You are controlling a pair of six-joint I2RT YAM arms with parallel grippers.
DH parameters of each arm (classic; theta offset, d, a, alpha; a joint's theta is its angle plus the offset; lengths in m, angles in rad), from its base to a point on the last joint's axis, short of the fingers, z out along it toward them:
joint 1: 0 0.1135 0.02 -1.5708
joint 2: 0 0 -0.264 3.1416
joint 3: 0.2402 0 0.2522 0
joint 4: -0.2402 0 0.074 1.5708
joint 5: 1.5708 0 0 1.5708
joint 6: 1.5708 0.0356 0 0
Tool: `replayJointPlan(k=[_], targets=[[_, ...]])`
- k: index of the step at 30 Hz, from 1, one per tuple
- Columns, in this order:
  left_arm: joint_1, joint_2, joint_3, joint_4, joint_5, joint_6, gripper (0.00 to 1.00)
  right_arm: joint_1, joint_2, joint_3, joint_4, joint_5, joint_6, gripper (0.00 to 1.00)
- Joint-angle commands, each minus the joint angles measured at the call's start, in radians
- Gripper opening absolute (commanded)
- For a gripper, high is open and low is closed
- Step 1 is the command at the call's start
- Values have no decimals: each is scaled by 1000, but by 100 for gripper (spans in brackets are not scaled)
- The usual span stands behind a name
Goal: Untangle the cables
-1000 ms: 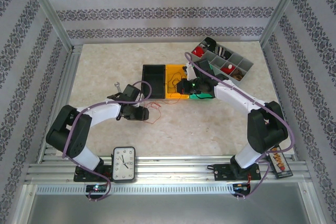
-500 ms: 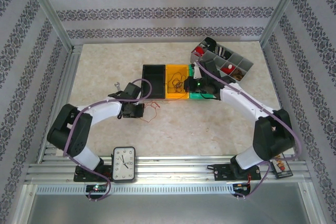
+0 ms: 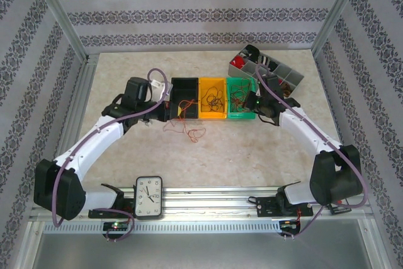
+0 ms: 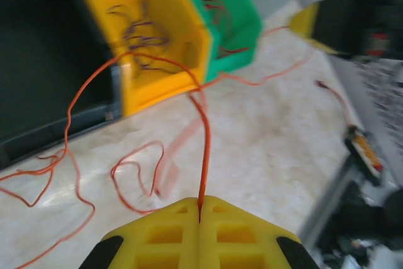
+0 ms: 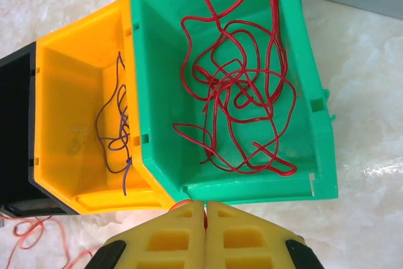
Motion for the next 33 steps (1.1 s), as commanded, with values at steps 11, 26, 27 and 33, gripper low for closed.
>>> replayJointPlan(k=[11, 26, 27, 33], targets=[[-3, 51, 133, -204, 325, 103, 0, 167, 40, 97, 108, -188, -107, 42], [-10, -51, 337, -209, 375, 63, 0, 213, 151, 154, 76, -146, -98, 42], [-9, -51, 363, -190, 367, 50, 0, 204, 145, 146, 76, -117, -84, 42], [-8, -11, 480, -94, 187, 5, 0, 122, 71, 51, 94, 77, 38, 42]])
